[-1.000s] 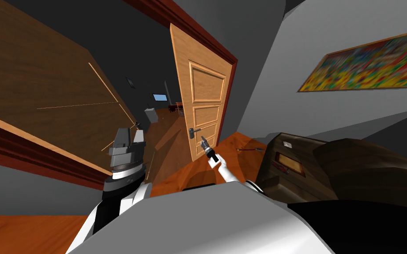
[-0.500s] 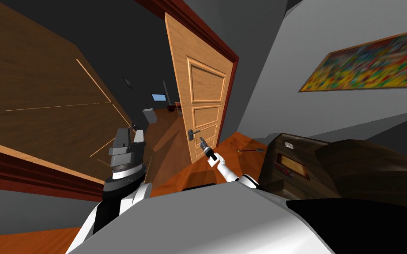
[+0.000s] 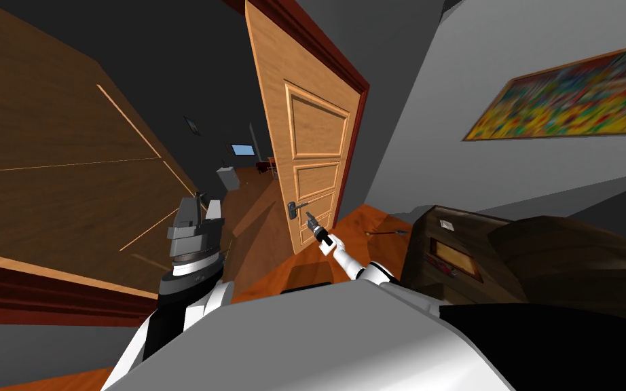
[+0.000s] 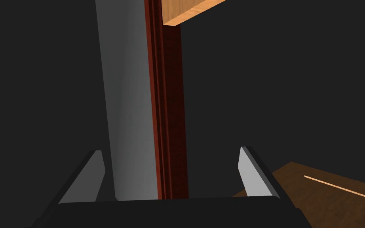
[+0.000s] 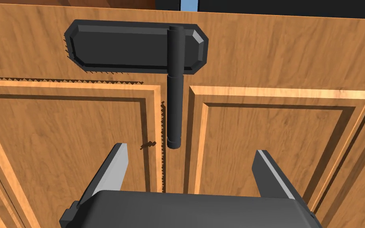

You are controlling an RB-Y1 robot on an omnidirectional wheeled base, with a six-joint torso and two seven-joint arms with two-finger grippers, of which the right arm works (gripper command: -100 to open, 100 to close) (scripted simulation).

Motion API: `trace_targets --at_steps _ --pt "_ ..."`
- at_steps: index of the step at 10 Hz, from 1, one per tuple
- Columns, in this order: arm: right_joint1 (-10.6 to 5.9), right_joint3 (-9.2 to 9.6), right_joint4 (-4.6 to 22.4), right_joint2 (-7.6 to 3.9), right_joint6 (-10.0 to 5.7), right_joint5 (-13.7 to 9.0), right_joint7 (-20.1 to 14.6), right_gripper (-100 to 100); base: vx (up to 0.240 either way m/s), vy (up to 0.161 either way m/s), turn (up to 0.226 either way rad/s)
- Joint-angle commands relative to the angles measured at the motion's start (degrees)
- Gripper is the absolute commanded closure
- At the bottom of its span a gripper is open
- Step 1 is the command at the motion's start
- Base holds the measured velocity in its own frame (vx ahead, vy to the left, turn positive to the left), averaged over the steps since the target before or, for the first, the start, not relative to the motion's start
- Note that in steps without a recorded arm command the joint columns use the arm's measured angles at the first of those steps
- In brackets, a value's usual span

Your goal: Push the door open

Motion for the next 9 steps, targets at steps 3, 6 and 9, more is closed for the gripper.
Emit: trace_targets --at_steps 3,6,9 --pt "-1.44 0.57 2.3 -0.06 0.03 0.2 -0.5 -100 0.095 0.002 -0.01" --pt "-1.57 -0.03 2.9 0.2 -0.08 0.1 0.0 -100 0.171 0.08 0.031" --pt "-1.62 -0.69 3.4 0.53 -0.2 -0.1 0.6 -100 0.197 0.092 0.035"
